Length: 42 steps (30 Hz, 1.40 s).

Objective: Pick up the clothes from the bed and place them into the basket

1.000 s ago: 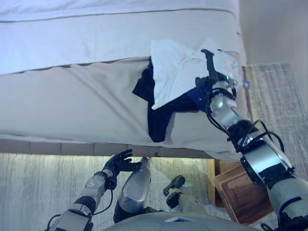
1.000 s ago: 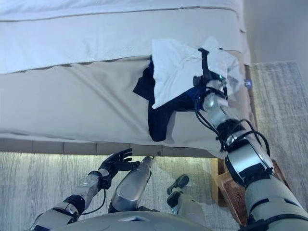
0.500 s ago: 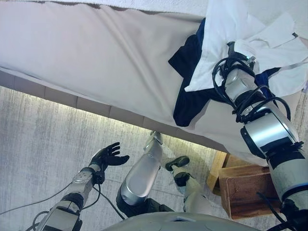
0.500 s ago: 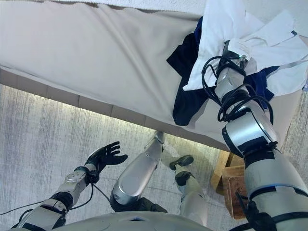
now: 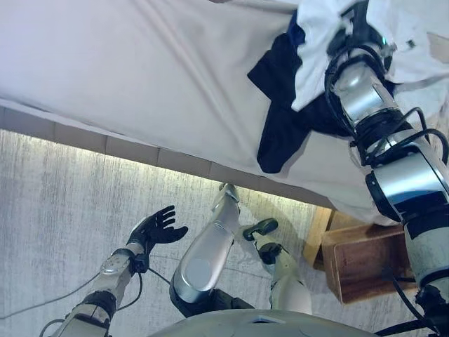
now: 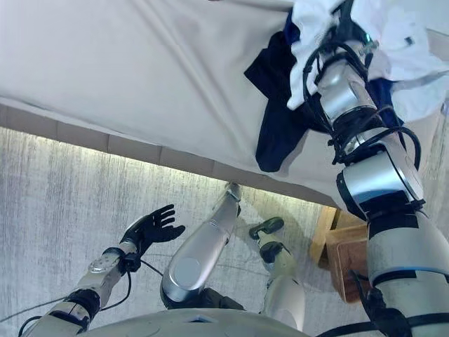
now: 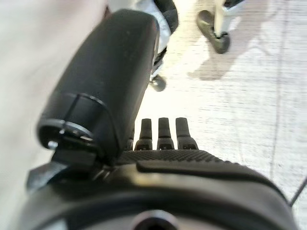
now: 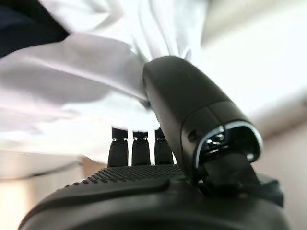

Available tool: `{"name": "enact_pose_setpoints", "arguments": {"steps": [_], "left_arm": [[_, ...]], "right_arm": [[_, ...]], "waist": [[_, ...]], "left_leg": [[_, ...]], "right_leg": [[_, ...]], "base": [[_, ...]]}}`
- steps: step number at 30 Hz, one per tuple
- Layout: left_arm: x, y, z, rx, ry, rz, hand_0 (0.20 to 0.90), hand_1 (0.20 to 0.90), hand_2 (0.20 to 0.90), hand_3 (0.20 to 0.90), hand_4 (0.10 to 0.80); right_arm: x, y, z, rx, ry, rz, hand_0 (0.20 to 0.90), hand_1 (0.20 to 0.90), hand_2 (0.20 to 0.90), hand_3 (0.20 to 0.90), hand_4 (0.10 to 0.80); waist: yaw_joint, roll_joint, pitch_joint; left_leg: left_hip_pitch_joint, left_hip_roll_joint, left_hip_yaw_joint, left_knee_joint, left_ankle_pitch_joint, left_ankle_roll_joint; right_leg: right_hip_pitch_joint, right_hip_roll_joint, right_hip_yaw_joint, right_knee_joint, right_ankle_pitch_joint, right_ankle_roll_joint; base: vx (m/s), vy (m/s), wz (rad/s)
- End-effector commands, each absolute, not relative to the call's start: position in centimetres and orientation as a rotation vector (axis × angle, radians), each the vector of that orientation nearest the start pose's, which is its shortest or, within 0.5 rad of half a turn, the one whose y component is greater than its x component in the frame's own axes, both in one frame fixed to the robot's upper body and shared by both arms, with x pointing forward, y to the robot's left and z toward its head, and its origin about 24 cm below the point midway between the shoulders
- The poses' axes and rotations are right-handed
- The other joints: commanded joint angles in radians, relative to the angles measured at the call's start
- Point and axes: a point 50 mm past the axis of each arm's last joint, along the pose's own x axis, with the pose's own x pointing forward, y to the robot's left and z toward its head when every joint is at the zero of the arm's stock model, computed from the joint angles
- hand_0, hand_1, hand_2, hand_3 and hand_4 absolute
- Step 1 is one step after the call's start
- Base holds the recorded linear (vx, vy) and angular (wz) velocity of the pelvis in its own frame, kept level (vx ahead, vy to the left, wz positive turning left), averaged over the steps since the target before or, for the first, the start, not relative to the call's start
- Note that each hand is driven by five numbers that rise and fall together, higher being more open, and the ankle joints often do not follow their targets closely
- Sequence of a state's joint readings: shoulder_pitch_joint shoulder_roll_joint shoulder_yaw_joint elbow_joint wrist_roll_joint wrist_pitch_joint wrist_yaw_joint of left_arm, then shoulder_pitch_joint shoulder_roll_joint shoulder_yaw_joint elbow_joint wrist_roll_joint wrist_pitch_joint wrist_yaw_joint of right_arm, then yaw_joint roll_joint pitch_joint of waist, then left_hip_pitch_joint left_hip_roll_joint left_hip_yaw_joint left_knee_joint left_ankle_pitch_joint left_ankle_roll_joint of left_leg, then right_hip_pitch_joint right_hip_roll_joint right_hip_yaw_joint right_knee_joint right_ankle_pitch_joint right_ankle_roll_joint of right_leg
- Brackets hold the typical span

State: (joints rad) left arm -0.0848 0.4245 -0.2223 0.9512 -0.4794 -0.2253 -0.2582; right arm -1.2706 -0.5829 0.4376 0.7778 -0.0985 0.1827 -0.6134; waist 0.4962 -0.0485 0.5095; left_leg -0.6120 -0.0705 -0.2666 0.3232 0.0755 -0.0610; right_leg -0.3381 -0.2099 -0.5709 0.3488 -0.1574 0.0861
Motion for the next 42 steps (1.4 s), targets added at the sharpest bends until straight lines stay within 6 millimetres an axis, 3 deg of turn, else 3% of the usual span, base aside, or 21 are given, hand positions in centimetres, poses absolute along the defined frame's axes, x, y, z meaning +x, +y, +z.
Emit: {"name": "enact_pose_setpoints", "arguments": {"steps": [1,6,12,17,21,22,27,31,36,42], "left_arm": [[14.9,28.3,-10.7,0.018,0.719,0.051,0.900,0.900,0.900,0.900,0.800],[13.0,28.5,-11.8,0.053,0.804,0.075,0.900,0.900,0.900,0.900,0.800],[10.9,28.1,-13.0,0.100,0.923,0.065,0.900,0.900,0.900,0.900,0.800],[9.7,27.7,-13.9,0.164,1.036,0.028,0.900,0.900,0.900,0.900,0.800],[9.2,27.4,-14.3,0.168,1.094,0.030,0.900,0.900,0.900,0.900,0.800],[9.2,27.2,-14.4,0.162,1.107,0.026,0.900,0.900,0.900,0.900,0.800],[10.0,26.7,-14.4,0.141,1.106,0.009,0.900,0.900,0.900,0.900,0.800],[10.5,25.7,-14.6,0.125,1.098,-0.022,0.900,0.900,0.900,0.900,0.800],[10.2,25.1,-14.9,0.161,1.117,-0.075,0.900,0.900,0.900,0.900,0.800],[8.4,26.2,-15.1,0.218,1.210,-0.072,0.900,0.900,0.900,0.900,0.800]], "right_arm": [[33.7,-19.6,38.6,-0.630,-1.093,-0.772,0.300,0.300,0.300,0.200,0.100],[29.7,-21.1,38.1,-0.646,-1.195,-0.800,0.300,0.300,0.300,0.200,0.100],[28.7,-24.1,36.9,-0.732,-1.124,-0.862,0.300,0.300,0.300,0.200,0.100],[27.8,-26.7,36.2,-0.680,-1.059,-0.923,0.300,0.300,0.300,0.200,0.100],[27.9,-27.7,34.9,-0.638,-0.982,-0.854,0.300,0.300,0.300,0.200,0.100],[28.3,-27.8,34.2,-0.602,-0.930,-0.757,0.300,0.300,0.300,0.200,0.100],[30.6,-26.2,31.1,-0.555,-0.732,-0.320,0.300,0.300,0.300,0.200,0.100],[31.9,-24.6,31.1,-0.545,-0.713,-0.141,0.300,0.300,0.300,0.200,0.100],[33.2,-23.1,32.8,-0.535,-0.737,-0.111,0.300,0.300,0.300,0.200,0.100],[33.6,-21.1,34.5,-0.413,-0.804,-0.138,0.300,0.300,0.300,0.200,0.100]], "waist": [[-0.016,-0.065,-0.010],[-0.095,-0.086,-0.116],[-0.160,-0.081,-0.244],[-0.224,-0.075,-0.323],[-0.276,-0.062,-0.371],[-0.297,-0.053,-0.389],[-0.331,-0.044,-0.423],[-0.323,-0.056,-0.436],[-0.277,-0.082,-0.435],[-0.224,-0.091,-0.431]], "left_leg": [[0.170,0.026,0.073,-0.104,-0.127,0.094],[0.302,0.049,0.118,-0.195,-0.137,0.083],[0.447,0.056,0.162,-0.301,-0.122,0.073],[0.518,0.050,0.210,-0.330,-0.110,0.079],[0.572,0.054,0.247,-0.330,-0.131,0.083],[0.594,0.058,0.269,-0.329,-0.138,0.079],[0.629,0.062,0.304,-0.327,-0.143,0.068],[0.656,0.062,0.311,-0.332,-0.147,0.058],[0.668,0.060,0.293,-0.345,-0.139,0.049],[0.670,0.054,0.251,-0.361,-0.121,0.045]], "right_leg": [[0.106,0.011,0.054,0.049,0.102,0.021],[0.205,0.038,0.120,-0.061,0.091,0.017],[0.324,0.070,0.156,-0.174,0.085,0.016],[0.369,0.089,0.181,-0.223,0.104,0.018],[0.387,0.098,0.216,-0.247,0.095,0.018],[0.397,0.103,0.229,-0.261,0.089,0.013],[0.416,0.114,0.247,-0.303,0.089,-0.007],[0.448,0.122,0.235,-0.343,0.099,-0.015],[0.484,0.130,0.205,-0.382,0.109,-0.017],[0.504,0.131,0.162,-0.388,0.105,-0.023]], "base": [[0.031,-0.033,-0.18],[0.067,-0.065,-0.22],[0.086,-0.056,-0.37],[0.032,-0.051,-0.09],[0.036,-0.018,-0.32],[0.030,-0.005,-0.52],[0.024,-0.001,-0.43],[0.046,-0.002,-0.28],[0.009,-0.016,0.00],[-0.022,0.016,0.32]]}}
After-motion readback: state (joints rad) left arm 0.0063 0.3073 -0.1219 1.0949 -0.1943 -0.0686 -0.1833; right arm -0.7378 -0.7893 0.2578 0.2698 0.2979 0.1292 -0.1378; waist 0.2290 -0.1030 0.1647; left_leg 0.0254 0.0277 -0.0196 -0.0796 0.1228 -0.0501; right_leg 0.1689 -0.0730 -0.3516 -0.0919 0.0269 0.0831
